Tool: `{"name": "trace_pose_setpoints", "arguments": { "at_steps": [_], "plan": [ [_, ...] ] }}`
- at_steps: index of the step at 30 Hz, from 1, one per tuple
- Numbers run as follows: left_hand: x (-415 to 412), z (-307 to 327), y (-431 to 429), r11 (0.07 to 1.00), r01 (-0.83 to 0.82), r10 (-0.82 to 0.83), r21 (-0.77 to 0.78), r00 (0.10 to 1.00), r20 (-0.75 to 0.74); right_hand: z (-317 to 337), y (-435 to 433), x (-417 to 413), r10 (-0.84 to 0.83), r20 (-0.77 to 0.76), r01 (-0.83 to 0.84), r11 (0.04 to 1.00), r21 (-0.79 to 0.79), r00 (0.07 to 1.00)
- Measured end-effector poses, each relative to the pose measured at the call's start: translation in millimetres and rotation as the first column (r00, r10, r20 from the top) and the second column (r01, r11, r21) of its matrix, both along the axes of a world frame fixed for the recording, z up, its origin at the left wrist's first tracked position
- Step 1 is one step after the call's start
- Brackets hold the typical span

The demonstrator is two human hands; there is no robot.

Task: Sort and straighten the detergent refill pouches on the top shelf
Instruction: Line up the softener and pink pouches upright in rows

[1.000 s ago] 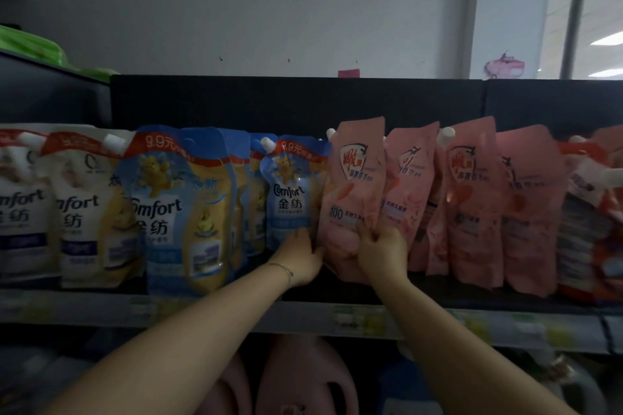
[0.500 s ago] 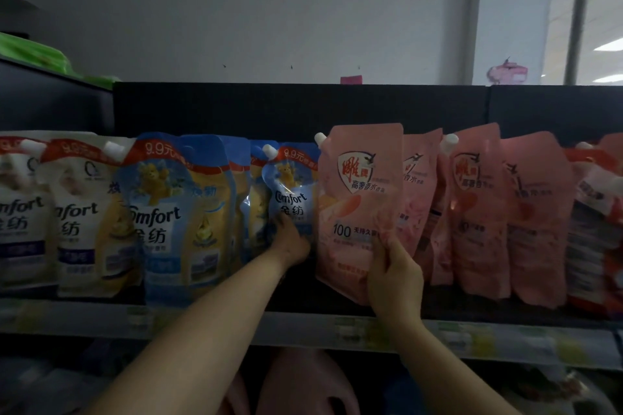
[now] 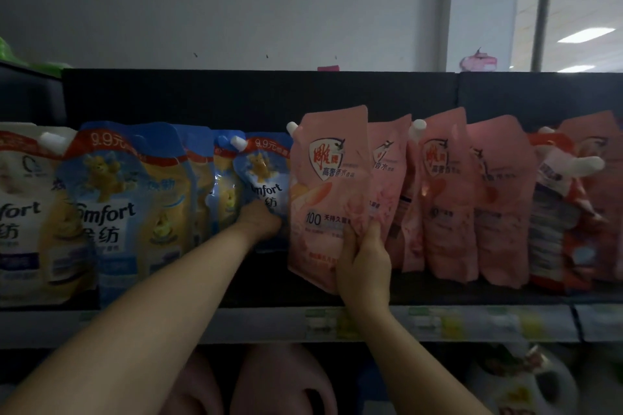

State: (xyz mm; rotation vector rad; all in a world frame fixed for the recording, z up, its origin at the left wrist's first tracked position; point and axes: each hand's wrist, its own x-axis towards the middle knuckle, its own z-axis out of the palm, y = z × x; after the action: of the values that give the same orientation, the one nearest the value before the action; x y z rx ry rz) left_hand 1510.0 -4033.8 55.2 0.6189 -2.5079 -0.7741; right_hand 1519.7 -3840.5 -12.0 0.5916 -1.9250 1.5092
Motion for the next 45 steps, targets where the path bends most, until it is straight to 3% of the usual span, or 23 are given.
{"name": "trace_pose_setpoints", "arguments": {
  "at_steps": [1,4,7,11,14,20,24,27,30,33,35,39,45],
  "plan": [
    [5.1,0.0,7.8,0.999,-0.027,0.024,-0.038,0.997,-0.07,-0.3,0.1,-0.1,0.001,0.0,-0.001,1.0,-0.003,1.0],
    [18.4,-5.7,25.9,0.999,-0.012,0.027,0.048,0.945,-0.325,-0.5,1.9,0.7,0.026,0.007,-0.026,0.999,-0.023,1.0],
    [17.5,-12.1,36.6,0.979,0.109,-0.039,0.17,0.928,-0.37,2.6,5.9,1.4,0.097,0.039,-0.094,0.994,-0.061,0.995],
    [11.9,-11.4,54.1,0.759,0.356,-0.118,0.546,0.899,-0.422,4.5,15.2,-1.1,0.266,0.102,-0.247,0.955,-0.166,0.958],
    [17.1,-10.4,62.8,0.685,0.38,-0.053,0.621,0.876,-0.479,5.0,21.8,-3.4,0.293,0.119,-0.271,0.947,-0.174,0.949],
    [41.6,-24.2,57.3,0.813,0.241,0.032,0.529,0.89,-0.455,12.8,27.9,-0.1,0.314,0.156,-0.311,0.949,-0.041,0.937],
    [52.9,-29.7,65.8,0.926,0.049,0.18,0.375,0.815,-0.551,20.8,11.5,-1.6,0.14,0.194,-0.197,0.928,0.316,0.971],
    [61.6,-38.9,68.5,0.964,0.054,0.102,0.259,0.828,-0.552,23.4,7.4,-7.1,0.038,0.166,-0.123,0.831,0.542,0.985],
    [69.2,-52.1,66.5,0.952,0.169,-0.036,0.253,0.887,-0.459,27.7,16.5,-12.8,0.07,0.235,-0.173,0.872,0.458,0.97],
    [73.2,-57.8,68.2,0.977,0.13,-0.048,0.17,0.906,-0.421,31.5,33.3,-17.3,0.129,0.286,-0.229,0.909,0.35,0.95],
    [73.8,-58.4,74.0,0.988,0.053,0.018,0.148,0.899,-0.438,32.2,44.6,-18.2,0.081,0.274,-0.173,0.927,0.332,0.958],
    [71.9,-56.4,86.1,0.987,-0.107,0.149,0.119,0.883,-0.446,30.6,64.7,-27.3,-0.09,0.27,-0.03,0.912,0.41,0.959],
    [69.4,-60.0,89.9,0.963,-0.246,0.269,0.112,0.821,-0.504,29.9,61.7,-41.3,-0.098,0.279,-0.079,0.826,0.558,0.955]
  ]
}}
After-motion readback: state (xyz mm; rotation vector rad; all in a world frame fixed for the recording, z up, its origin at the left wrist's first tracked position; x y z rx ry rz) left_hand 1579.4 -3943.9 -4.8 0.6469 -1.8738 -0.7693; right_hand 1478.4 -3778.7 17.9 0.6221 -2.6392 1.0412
